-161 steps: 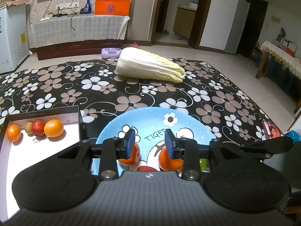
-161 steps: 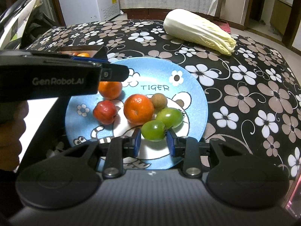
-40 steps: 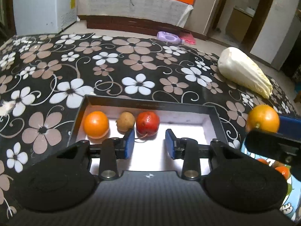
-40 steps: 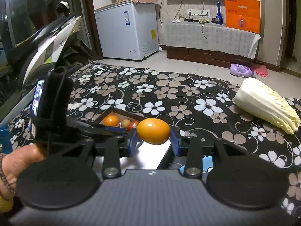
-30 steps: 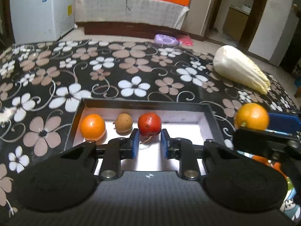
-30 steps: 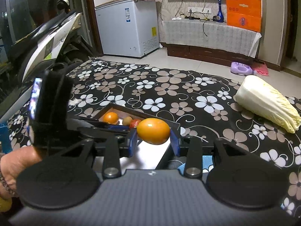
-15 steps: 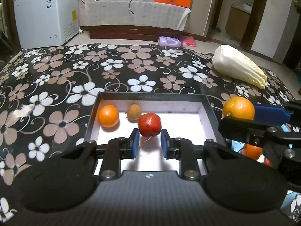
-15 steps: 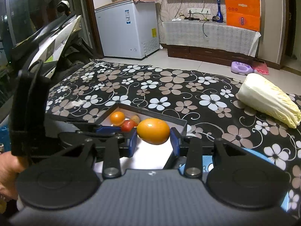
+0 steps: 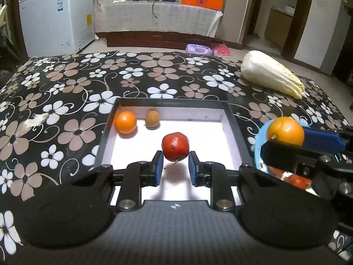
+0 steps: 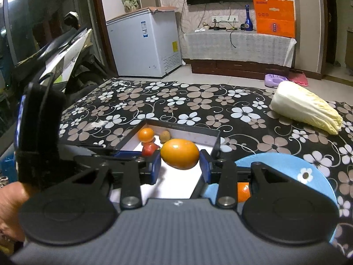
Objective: Organize fruits
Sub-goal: 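Carry the red fruit and yellow-orange tomato with both tools over the plate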
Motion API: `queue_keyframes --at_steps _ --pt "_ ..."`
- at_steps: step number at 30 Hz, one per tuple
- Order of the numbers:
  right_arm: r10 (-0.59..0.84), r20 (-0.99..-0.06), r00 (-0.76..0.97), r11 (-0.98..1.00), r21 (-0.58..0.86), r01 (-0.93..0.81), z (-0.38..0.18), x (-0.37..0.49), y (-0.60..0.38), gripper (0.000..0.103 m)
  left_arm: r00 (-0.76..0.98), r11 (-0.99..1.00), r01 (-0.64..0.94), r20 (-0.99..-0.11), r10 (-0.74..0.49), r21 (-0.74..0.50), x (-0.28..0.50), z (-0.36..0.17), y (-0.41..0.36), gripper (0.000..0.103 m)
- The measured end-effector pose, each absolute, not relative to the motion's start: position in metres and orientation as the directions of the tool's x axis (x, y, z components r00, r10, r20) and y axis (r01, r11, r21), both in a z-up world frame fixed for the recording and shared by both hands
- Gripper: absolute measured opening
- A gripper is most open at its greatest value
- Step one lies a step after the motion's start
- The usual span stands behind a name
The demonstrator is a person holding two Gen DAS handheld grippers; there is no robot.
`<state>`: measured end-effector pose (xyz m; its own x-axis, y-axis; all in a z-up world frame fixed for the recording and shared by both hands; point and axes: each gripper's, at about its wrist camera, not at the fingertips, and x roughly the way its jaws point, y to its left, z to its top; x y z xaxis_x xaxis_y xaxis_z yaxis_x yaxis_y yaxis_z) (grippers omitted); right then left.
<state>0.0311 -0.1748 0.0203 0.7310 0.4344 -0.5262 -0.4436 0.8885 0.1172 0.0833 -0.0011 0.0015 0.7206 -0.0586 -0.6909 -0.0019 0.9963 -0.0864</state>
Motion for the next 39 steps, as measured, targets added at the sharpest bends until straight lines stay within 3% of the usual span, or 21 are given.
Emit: queue_keyframes --at_steps 19,27,39 --pt "0.362 -0.5 0.787 0.928 0.111 -0.357 0.03 0.016 -0.245 0.041 0.723 0.987 0.121 -0.671 -0.163 -0.11 0.081 0.01 -0.064 0.029" --pt "0.249 -0.547 0.8 0.968 0.109 -0.226 0.016 0.021 -0.291 0.041 0.699 0.971 0.207 -0.677 -0.233 -0.12 0.079 0.004 -0.102 0.029" --pt "0.185 -0.599 0.779 0.981 0.063 -0.185 -0.002 0.039 -0.302 0.041 0.668 0.93 0.332 -0.657 -0.348 -0.155 0.07 -0.001 -0.143 0.029"
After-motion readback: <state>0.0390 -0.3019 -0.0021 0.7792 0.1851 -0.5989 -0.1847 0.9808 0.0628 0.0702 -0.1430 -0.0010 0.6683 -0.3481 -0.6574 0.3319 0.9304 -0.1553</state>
